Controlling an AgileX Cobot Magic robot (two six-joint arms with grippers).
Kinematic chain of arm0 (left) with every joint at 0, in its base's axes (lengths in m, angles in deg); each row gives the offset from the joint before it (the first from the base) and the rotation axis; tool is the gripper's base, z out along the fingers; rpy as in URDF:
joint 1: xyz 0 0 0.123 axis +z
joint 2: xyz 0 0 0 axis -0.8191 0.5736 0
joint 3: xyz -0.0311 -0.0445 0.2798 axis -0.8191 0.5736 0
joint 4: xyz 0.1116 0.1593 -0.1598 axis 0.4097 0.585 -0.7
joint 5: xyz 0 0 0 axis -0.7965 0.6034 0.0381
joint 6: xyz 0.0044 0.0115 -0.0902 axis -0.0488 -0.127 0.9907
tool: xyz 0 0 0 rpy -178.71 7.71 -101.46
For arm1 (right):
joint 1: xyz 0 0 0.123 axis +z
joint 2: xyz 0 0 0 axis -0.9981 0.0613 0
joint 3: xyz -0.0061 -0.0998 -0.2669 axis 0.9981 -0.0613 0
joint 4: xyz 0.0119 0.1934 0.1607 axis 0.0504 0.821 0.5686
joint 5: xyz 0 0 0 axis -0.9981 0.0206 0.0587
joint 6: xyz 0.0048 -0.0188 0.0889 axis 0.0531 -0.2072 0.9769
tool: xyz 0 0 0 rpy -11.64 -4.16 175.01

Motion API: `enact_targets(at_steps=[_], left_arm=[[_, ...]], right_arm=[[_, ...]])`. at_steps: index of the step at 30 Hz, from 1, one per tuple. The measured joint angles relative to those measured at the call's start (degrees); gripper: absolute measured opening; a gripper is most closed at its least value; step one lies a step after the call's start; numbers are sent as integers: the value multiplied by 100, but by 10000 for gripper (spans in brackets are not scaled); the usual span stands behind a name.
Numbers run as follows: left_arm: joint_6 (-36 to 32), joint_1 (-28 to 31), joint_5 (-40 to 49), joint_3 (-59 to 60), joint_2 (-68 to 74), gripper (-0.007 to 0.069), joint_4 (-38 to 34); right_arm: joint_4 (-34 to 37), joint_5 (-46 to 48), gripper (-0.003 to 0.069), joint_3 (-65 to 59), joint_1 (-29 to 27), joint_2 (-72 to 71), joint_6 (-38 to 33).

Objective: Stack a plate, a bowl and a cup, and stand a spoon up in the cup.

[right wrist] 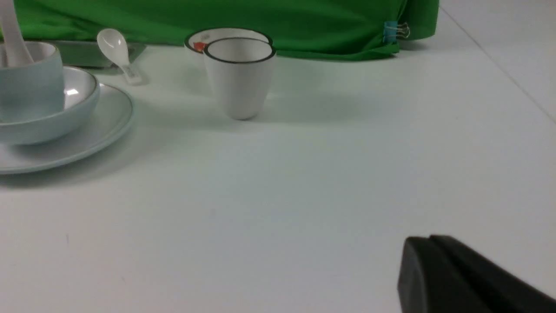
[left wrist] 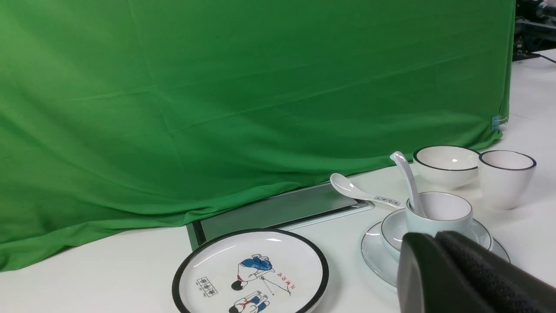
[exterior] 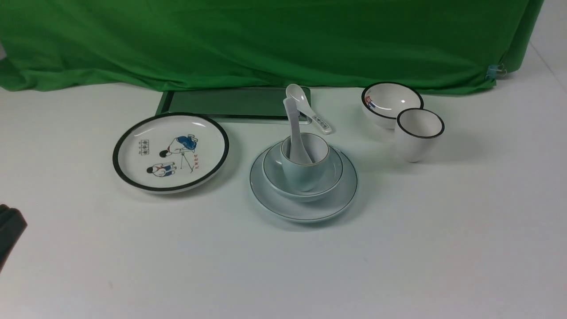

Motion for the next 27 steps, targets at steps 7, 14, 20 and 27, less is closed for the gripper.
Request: enact_targets(at_steps=[7,14,20,27], left_arm=[[0,0,0,0,0,-33,0],[0,0,0,0,0,-32,0],[0,57,-31,85,-56,-32,-13],[-11,1117,-15,795,-310,-32,-454]], right_arm=[[0,60,27,0,-3,-1,0],[0,60,46,0,-3,-1,5],[0,60,60,0,-3,-1,10],[0,58,82,0,-3,-1,10]])
